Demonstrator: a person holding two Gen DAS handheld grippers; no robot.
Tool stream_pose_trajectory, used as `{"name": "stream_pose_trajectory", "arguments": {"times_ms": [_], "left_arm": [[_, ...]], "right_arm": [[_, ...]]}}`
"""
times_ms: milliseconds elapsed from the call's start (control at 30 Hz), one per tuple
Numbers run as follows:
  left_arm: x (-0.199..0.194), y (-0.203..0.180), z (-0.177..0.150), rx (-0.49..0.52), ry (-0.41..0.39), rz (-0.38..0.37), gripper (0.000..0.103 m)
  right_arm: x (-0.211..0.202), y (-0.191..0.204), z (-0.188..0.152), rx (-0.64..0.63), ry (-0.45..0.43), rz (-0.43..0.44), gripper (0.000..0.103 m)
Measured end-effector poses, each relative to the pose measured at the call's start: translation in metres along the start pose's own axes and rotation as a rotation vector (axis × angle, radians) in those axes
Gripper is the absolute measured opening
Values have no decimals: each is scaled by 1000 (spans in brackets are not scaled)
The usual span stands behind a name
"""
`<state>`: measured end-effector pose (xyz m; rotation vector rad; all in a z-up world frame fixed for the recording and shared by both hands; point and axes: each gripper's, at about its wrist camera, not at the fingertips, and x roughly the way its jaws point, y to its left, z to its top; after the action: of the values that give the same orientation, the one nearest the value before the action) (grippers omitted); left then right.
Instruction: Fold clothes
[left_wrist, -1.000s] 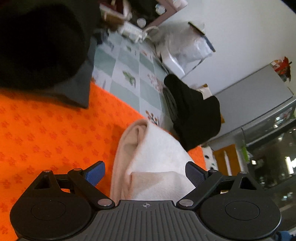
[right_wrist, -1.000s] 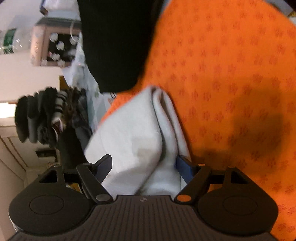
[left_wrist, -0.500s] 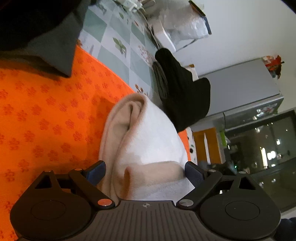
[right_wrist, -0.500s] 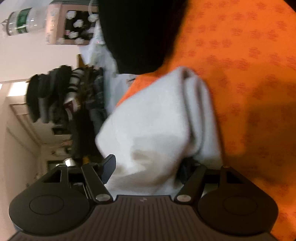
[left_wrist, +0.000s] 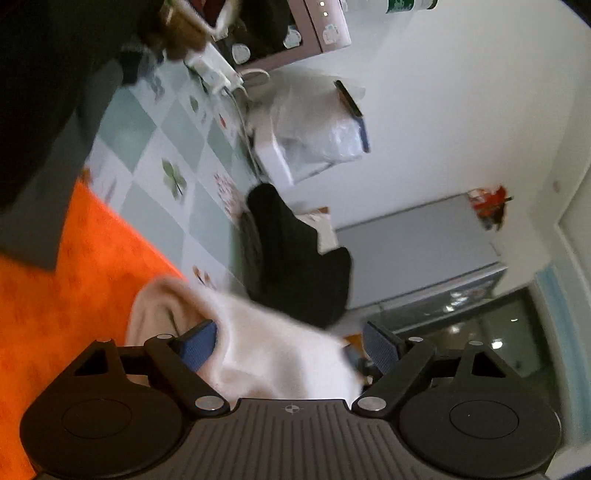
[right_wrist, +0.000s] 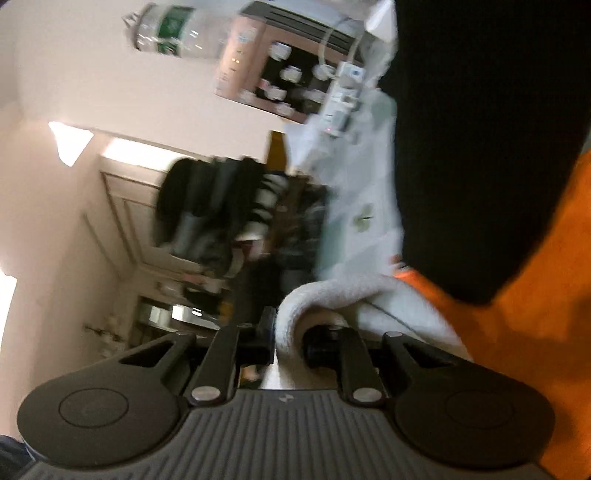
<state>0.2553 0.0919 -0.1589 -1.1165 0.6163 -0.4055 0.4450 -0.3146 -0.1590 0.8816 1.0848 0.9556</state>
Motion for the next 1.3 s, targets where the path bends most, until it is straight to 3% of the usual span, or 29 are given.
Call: {"name": "stream_pose_trajectory", "arguments": {"times_ms": [67, 167, 233, 267, 400, 467, 500, 533, 633, 700, 833, 867, 967, 1033, 1133, 1233, 1300], "left_arm": [[5, 2, 1, 27, 30, 45, 87], [9, 8, -4, 41, 93, 99, 89], [11, 12, -6, 48, 132, 134, 91], [13, 15, -8, 32, 127, 135, 91], [28, 27, -8, -33, 108, 115, 91], [35, 29, -4, -41, 106, 88, 67], [38, 25, -2, -33, 94, 75, 30], [40, 21, 1, -23, 78, 62, 12], [34, 4, 13, 48, -29, 31, 13], [32, 1, 21, 71, -79, 52, 13], [42, 11, 35, 101, -104, 191, 16], [41, 8, 36, 109, -94, 193, 19], [34, -4, 35, 159, -63, 205, 37], [23, -21, 28, 248, -32, 224, 50], [5, -48, 4, 392, 20, 256, 65], [-13, -72, -27, 494, 50, 270, 72], [-25, -85, -47, 522, 32, 283, 80]], "right_arm": [[3, -26, 3, 51, -6, -69, 22], [-3, -47, -2, 128, -35, -44, 28], [-8, -46, -5, 127, -42, -34, 51], [-10, -44, -6, 123, -44, -33, 54], [-15, -43, -9, 124, -50, -45, 57], [-10, -43, -11, 124, -30, -77, 57], [-9, -39, -12, 109, -20, -75, 50], [-11, -33, -13, 85, -11, -64, 38], [-21, -12, -13, -4, -14, -2, 37], [-25, -4, -12, -67, -26, -12, 37], [-19, -22, -11, -102, 6, -227, 40], [-19, -29, -11, -89, 9, -253, 40], [-27, -20, -18, -94, -23, -267, 56], [-37, -1, -26, -167, -39, -306, 73], [-54, 31, -44, -316, -73, -403, 84], [-71, 62, -72, -485, -119, -472, 90], [-76, 81, -91, -583, -147, -500, 96]]}}
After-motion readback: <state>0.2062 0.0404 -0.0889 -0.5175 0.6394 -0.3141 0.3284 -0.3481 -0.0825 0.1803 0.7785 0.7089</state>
